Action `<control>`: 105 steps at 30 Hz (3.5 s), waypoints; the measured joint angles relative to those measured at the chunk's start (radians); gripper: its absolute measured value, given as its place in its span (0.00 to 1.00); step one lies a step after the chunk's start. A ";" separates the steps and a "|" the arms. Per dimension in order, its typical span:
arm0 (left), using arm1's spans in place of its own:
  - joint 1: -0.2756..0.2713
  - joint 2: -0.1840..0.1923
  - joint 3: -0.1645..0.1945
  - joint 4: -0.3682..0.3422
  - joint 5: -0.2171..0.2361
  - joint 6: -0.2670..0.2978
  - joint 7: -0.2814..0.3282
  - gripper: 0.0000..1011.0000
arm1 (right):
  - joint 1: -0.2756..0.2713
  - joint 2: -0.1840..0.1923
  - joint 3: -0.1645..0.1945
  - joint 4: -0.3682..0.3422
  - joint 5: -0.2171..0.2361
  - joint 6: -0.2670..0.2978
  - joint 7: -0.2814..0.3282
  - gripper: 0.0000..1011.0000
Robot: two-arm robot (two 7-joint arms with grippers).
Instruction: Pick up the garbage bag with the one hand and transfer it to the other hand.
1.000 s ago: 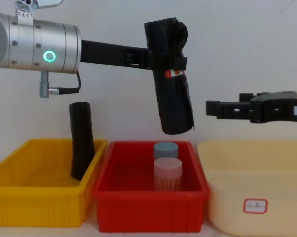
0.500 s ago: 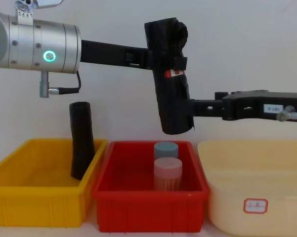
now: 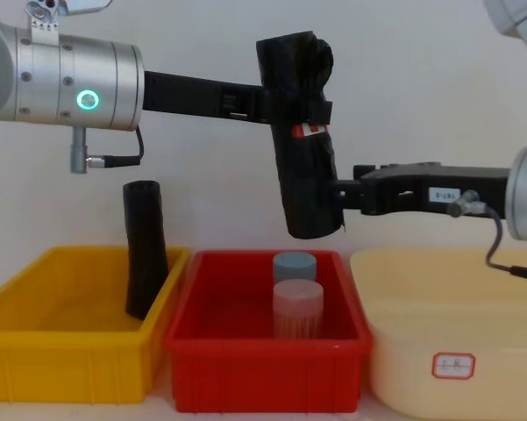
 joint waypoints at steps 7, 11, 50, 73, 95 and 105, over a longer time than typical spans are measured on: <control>0.000 0.000 0.000 0.000 0.000 0.000 0.000 0.41 | 0.024 -0.015 -0.020 0.033 -0.002 -0.010 0.002 0.99; 0.000 0.000 0.000 0.000 0.000 0.000 0.000 0.41 | 0.036 -0.021 -0.029 0.051 -0.002 -0.016 0.004 0.99; 0.000 0.000 0.000 0.000 0.000 0.000 0.000 0.41 | 0.118 -0.054 -0.069 0.178 0.005 -0.054 0.016 0.65; 0.000 0.000 0.000 0.000 0.000 0.000 -0.001 0.48 | 0.121 -0.054 -0.071 0.183 0.012 -0.056 0.016 0.59; 0.000 0.000 0.000 0.000 0.000 0.000 0.000 0.99 | 0.094 -0.033 -0.061 0.148 0.037 -0.058 0.004 0.59; 0.000 0.000 0.000 0.000 0.000 0.000 0.000 0.99 | 0.064 -0.011 -0.032 0.116 0.043 -0.053 -0.022 0.59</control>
